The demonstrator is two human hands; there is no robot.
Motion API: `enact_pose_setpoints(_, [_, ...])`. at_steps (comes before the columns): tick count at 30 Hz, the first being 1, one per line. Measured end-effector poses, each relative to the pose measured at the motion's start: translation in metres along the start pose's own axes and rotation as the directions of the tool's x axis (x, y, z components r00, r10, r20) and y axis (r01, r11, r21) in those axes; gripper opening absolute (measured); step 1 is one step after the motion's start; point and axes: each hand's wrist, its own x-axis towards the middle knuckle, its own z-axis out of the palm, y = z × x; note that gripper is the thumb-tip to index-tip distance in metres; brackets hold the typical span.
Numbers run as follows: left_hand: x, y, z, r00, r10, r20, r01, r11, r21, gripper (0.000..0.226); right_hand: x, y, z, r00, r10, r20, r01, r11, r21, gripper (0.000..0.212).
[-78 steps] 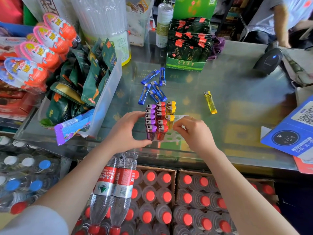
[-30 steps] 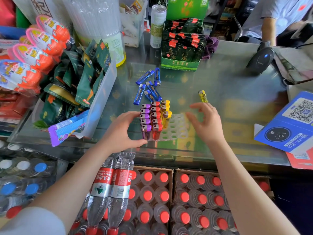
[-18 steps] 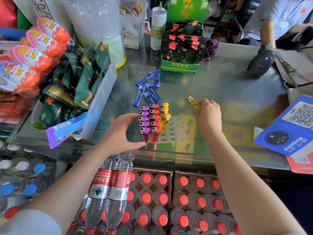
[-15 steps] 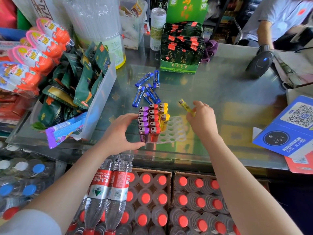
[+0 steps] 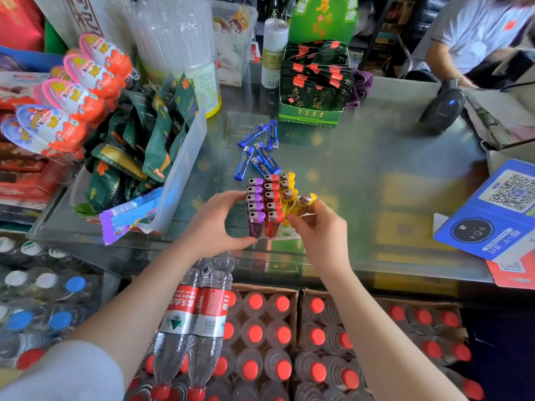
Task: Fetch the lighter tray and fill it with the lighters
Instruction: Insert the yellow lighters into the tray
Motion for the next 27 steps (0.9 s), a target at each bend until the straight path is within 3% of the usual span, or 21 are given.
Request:
enact_pose_setpoints(10, [0.001, -0.004, 0.001, 1.0, 0.013, 0.003, -0.013, 1.0, 0.005, 0.072, 0.0, -0.004, 0.002, 0.984, -0.145, 0.105, 0.169, 0.945, -0.279, 0.023])
enact_pose_setpoints(15, [0.001, -0.002, 0.0, 1.0, 0.007, 0.003, -0.007, 1.0, 0.012, 0.074, -0.002, -0.004, 0.006, 0.983, -0.149, 0.111, 0.182, 0.891, -0.415, 0.031])
enact_pose_setpoints(18, [0.0, -0.001, 0.0, 1.0, 0.005, 0.002, -0.005, 1.0, 0.002, 0.074, 0.002, -0.004, -0.006, 0.981, -0.156, 0.114, 0.183, 0.938, -0.293, 0.054])
enact_pose_setpoints(20, [0.0, -0.001, 0.0, 1.0, 0.015, -0.003, -0.015, 1.0, 0.001, 0.074, 0.004, -0.008, -0.016, 0.95, -0.291, 0.117, 0.308, 0.934, -0.182, 0.065])
enact_pose_setpoints(23, [0.0, -0.001, 0.0, 1.0, 0.022, -0.008, -0.022, 1.0, 0.006, 0.073, 0.007, -0.006, -0.021, 0.859, -0.478, 0.183, 0.511, 0.813, -0.278, 0.058])
enact_pose_setpoints(27, [0.0, 0.001, 0.0, 1.0, 0.01, -0.011, -0.01, 1.0, -0.001, 0.073, 0.009, 0.003, -0.014, 0.844, -0.5, 0.194, 0.535, 0.758, -0.374, 0.054])
